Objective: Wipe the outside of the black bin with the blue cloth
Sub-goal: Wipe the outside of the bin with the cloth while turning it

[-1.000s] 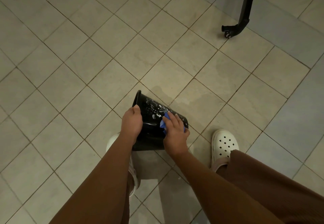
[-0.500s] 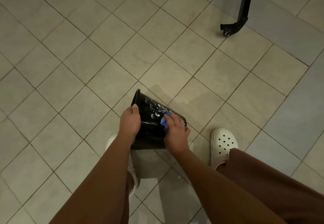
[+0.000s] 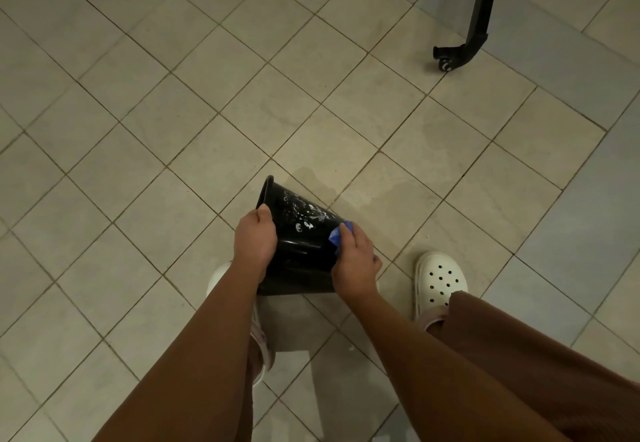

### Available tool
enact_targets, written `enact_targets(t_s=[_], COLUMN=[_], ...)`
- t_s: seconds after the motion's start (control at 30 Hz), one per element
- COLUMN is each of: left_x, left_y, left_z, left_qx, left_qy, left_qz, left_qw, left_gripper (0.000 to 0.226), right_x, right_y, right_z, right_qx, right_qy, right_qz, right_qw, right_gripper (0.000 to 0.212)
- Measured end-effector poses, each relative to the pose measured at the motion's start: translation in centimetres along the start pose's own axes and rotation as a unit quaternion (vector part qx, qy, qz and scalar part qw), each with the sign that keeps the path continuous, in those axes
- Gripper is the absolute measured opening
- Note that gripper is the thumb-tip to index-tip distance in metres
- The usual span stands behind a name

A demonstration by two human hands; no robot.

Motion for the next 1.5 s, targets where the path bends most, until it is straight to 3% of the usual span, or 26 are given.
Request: enact_targets(t_s=[0.17, 0.37, 0.57, 0.8, 0.93, 1.07, 1.17, 1.27, 1.43, 1.5], left_x=[-0.1, -0.3, -0.1, -0.4, -0.1, -0.4, -0.4, -0.4, 0.1, 0.1], left_y=[0.0, 0.4, 0.0, 0.4, 0.2, 0.2, 0.7, 0.6, 0.1, -0.2], left_z=[0.1, -0.2, -0.3, -0.3, -0.5, -0.3, -0.2, -0.4, -0.6, -0.6], left_qx=[-0.002, -0.021, 0.005, -0.009, 0.004, -0.004, -0.025, -0.033, -0.011, 0.004], left_qy=[-0.008, -0.011, -0.012, -0.002, -0.004, -0.01, -0.006, 0.003, 0.018, 0.028], left_qz=[-0.008, -0.02, -0.004, -0.006, 0.003, -0.002, -0.027, -0.037, -0.015, -0.014], left_qw=[1.0, 1.0, 1.0, 1.0, 1.0, 1.0, 0.999, 0.999, 1.0, 1.0], left_gripper=[0.044, 0.043, 0.044, 0.042, 0.048, 0.048, 0.048, 0.045, 0.044, 0.04], right_x=[0.7, 0.7, -0.4, 0.4, -1.2, 0.2, 1.5, 0.9, -0.7, 0.1], right_y=[0.6, 2.1, 0.1, 1.6, -1.0, 0.5, 2.6, 2.9, -1.1, -0.4], right_z=[-1.7, -1.1, -0.2, -0.6, 1.0, -0.8, -1.6, -0.4, 0.3, -1.0], right_qx=[0.062, -0.002, 0.12, 0.064, 0.117, 0.155, 0.107, 0.054, 0.162, 0.174], right_qy=[0.0, 0.022, 0.027, 0.027, 0.066, 0.04, 0.021, 0.04, 0.029, 0.012], right_qz=[0.009, -0.046, 0.037, -0.013, 0.044, 0.028, -0.005, -0.022, 0.089, 0.073], right_qw=[0.998, 0.999, 0.992, 0.998, 0.99, 0.987, 0.994, 0.998, 0.982, 0.982], right_gripper=[0.073, 0.077, 0.072, 0.075, 0.064, 0.076, 0.085, 0.079, 0.071, 0.077])
Point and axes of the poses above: each hand's wrist, its own z-axis towards the middle knuckle, its own x-axis out of the palm, y = z × x, the point moved 5 cm from there along z, towards the middle knuckle, and after that the axes turned 11 degrees about y, right-handed, at the moved point
